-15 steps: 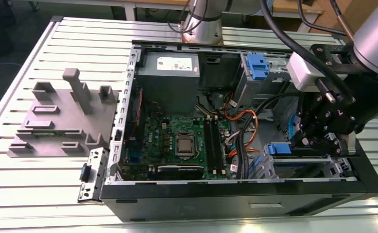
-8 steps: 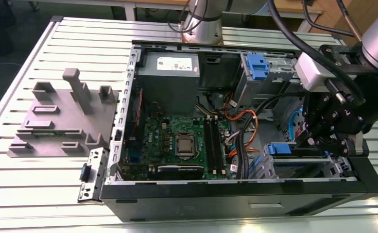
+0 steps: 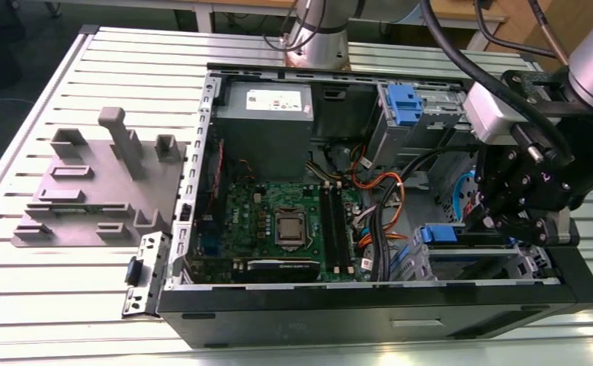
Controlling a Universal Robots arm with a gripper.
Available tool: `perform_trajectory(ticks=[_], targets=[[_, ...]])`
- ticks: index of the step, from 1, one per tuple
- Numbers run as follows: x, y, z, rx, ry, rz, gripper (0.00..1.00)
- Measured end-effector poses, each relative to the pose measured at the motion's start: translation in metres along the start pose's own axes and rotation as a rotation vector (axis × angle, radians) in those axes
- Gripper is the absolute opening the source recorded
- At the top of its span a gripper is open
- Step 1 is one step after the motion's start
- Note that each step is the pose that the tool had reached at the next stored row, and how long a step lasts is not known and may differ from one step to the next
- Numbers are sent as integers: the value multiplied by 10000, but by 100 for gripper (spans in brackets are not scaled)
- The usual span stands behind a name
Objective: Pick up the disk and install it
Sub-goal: 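Insert the first disk wire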
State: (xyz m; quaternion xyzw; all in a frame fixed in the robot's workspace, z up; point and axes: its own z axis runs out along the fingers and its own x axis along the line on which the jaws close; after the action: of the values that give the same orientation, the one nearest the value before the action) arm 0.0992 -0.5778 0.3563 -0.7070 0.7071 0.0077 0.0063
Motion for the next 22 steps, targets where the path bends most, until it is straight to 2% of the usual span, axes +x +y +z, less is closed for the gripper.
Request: perform_trajectory(ticks=[5,8,15,22], targets=[[0,-196,2,-59,0,3,11],[-3,-278,3,-68,-1,3,11],[-114,-316,-4,-73,6,3,11],[-200,-353,-48,-75,58,4,11]])
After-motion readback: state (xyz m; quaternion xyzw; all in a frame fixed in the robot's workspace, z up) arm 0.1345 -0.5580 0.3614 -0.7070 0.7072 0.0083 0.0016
